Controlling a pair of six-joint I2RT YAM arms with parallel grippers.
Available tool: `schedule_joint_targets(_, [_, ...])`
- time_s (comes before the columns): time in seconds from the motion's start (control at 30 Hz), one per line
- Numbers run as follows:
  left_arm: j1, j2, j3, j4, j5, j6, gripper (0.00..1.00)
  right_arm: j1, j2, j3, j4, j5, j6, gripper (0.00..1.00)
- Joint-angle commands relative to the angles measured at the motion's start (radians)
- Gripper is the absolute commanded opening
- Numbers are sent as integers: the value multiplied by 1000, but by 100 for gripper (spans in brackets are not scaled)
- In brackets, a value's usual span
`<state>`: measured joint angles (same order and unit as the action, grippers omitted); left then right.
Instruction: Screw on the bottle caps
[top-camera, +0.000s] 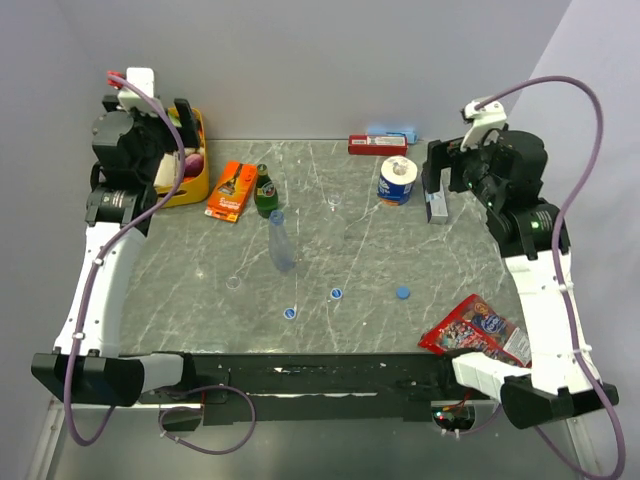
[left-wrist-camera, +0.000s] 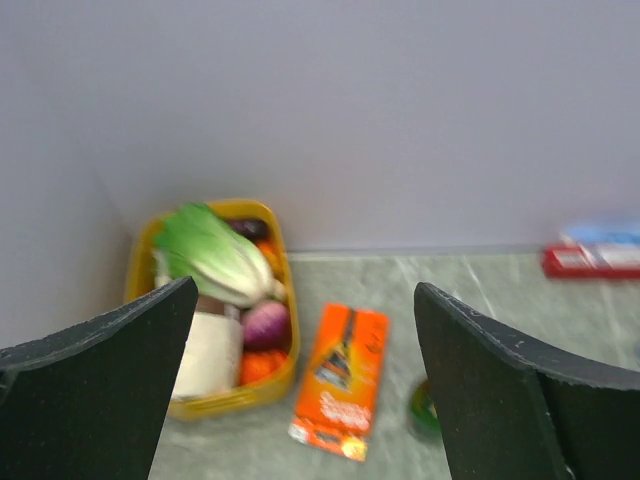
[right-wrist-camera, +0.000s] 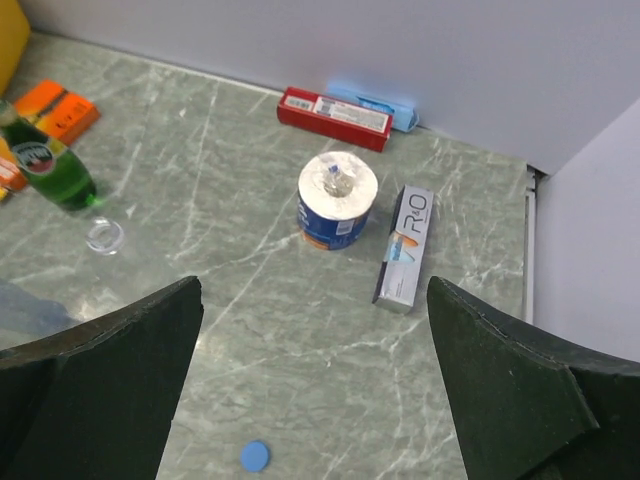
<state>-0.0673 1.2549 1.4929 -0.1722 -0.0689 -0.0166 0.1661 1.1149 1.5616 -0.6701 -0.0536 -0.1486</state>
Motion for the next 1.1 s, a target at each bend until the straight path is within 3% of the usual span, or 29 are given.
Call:
schedule_joint_targets(0.0, [-17, -69, -57, -90, 211, -54, 96, 6, 0, -20, 3, -122, -171, 99])
schedule_joint_targets(0.1, [-32, -109, -75, -161, 354, -31, 96, 10, -39, -20, -57, -386, -374, 99])
schedule_joint_targets(0.27, [-35, -189, -123, -217, 547, -69, 96, 185, 0, 32, -155, -423, -465, 99])
schedule_joint_targets(0.4, [-31, -258, -174, -246, 502, -37, 96, 307, 54, 72, -226, -451, -494, 93])
schedule_joint_targets(0.67, [-22, -388, -237, -343, 505, 107, 96, 450, 154, 72, -209, -479, -441, 88])
schedule_joint_targets(0.77, [-17, -423, -276, -337, 480, 98, 96, 541, 201, 75, -149, -363, -436, 88])
schedule_joint_targets(0.9, [10, -451, -304, -320, 462, 69, 96, 578, 307, 199, -143, -437, -424, 82])
schedule_joint_targets(1.07, [63, -466, -324, -257, 305, -60, 96, 647, 470, 342, -59, -347, -326, 81])
